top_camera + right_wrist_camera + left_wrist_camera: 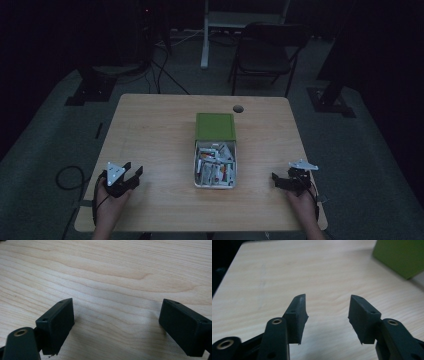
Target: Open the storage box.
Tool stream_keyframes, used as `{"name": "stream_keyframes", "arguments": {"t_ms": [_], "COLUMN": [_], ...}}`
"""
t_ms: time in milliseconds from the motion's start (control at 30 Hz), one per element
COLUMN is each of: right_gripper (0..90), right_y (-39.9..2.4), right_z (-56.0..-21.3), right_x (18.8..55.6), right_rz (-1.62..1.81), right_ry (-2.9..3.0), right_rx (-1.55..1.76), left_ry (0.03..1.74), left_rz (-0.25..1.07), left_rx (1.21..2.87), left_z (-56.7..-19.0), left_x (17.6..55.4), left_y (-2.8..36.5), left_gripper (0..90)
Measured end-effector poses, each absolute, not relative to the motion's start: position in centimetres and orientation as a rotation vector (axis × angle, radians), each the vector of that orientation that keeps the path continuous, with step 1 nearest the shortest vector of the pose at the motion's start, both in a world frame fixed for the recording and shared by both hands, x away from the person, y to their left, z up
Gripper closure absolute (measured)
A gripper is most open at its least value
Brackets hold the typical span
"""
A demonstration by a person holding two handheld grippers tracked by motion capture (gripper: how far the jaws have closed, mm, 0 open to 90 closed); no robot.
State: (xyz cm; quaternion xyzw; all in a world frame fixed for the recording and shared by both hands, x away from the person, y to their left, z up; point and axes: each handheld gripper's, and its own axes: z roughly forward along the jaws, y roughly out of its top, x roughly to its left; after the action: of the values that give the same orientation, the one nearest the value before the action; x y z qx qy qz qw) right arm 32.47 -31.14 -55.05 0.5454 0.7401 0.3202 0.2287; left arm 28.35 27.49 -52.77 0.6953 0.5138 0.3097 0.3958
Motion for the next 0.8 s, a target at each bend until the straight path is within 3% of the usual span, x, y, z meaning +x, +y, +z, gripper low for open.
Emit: {"name": "stream_keyframes", "arguments": {"t_ms": [167, 300, 333, 533, 567, 800], "right_gripper": [12.4, 12.4, 12.3, 12.3, 12.3, 12.3], "right_y": [-31.1, -31.1, -31.1, -31.2, -31.3, -31.2], "right_z": [-55.0, -55.0, -55.0, -55.0, -55.0, -55.0], "right_x": [32.5, 32.5, 32.5, 32.5, 32.5, 32.5], "right_rz": [0.882, 0.882, 0.883, 0.897, 0.899, 0.883], "right_ry": [2.037, 2.037, 2.037, 2.036, 2.036, 2.040], "right_rx": [1.501, 1.501, 1.501, 1.508, 1.510, 1.499], "left_ry": [1.390, 1.405, 1.411, 1.440, 1.451, 1.512], "left_rz": [0.764, 0.807, 0.817, 0.826, 0.821, 0.817], "left_rx": [1.721, 1.693, 1.691, 1.701, 1.707, 1.683], "left_z": [-52.8, -52.9, -52.9, -53.6, -53.7, -54.0], "left_x": [28.3, 28.5, 28.5, 28.7, 28.8, 29.0], "left_y": [28.0, 28.2, 28.2, 28.5, 28.5, 29.0], "left_gripper": [38.5, 24.2, 17.1, 6.1, 0.9, 0.9]}}
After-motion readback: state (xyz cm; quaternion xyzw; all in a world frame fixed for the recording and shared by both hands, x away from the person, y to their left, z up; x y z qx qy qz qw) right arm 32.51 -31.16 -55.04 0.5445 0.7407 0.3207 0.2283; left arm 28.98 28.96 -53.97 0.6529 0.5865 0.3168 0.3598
